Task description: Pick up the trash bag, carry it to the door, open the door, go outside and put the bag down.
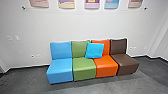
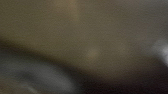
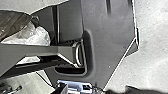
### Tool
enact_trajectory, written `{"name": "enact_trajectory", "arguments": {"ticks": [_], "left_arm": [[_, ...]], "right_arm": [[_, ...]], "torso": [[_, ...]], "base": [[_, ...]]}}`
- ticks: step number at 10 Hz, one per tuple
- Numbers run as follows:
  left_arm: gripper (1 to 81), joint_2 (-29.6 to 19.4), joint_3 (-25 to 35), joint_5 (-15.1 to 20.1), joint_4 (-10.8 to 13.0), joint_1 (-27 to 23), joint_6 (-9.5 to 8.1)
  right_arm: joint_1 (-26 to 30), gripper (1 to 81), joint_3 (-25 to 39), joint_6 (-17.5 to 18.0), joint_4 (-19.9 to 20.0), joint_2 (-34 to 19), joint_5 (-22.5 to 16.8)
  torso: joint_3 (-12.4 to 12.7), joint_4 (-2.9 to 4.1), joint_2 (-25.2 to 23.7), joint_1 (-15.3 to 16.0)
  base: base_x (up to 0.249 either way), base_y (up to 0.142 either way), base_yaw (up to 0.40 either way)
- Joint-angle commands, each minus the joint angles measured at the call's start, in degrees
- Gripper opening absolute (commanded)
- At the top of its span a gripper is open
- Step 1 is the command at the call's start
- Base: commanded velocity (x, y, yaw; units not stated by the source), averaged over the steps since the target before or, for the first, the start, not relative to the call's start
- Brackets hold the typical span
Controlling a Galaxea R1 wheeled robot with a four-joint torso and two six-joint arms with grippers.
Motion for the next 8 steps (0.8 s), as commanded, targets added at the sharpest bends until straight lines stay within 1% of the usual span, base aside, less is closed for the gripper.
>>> {"name": "enact_trajectory", "arguments": {"ticks": [1, 3, 5, 6, 7, 8], "left_arm": [[1.0, 0.22, -2.27, 4.0, 0.12, -2.03, 0.36], [1.0, 0.57, -2.97, 3.39, 0.21, -2.03, 0.36], [1.0, 0.57, -2.97, 3.39, 0.21, -2.03, 0.36], [1.0, 0.66, -2.97, 3.38, 0.21, -1.86, 0.36], [1.0, 0.66, -2.97, 3.3, 0.12, -1.85, 0.36], [1.0, 0.75, -2.97, 3.3, 0.12, -1.85, 0.36]], "right_arm": [[0.48, 81.1, -5.01, -0.58, -1.0, 2.39, -1.04], [-0.49, 81.1, -8.2, -0.68, -1.09, 4.51, 0.47], [-0.58, 81.1, -8.73, -0.68, -1.26, 5.39, 0.47], [-0.58, 81.1, -8.73, -0.68, -1.61, 5.48, 0.47], [-0.58, 81.1, -8.73, -0.68, -1.7, 5.56, 0.47], [-0.66, 81.1, -8.9, -0.68, -1.62, 5.74, 0.47]], "torso": [[-0.05, 0.0, 5.49, -3.56], [0.13, 0.0, 9.36, -6.07], [0.15, 0.0, 13.47, -8.72], [2.08, 0.0, 15.83, -10.25], [4.62, 0.0, 11.93, -7.73], [6.19, 0.0, 13.36, -8.52]], "base": [[0.0, 0.0, 0.0], [0.0, 0.0, 0.0], [0.0, 0.0, 0.0], [0.0, 0.0, 0.0], [0.0, 0.0, 0.0], [0.0, 0.0, 0.0]]}}
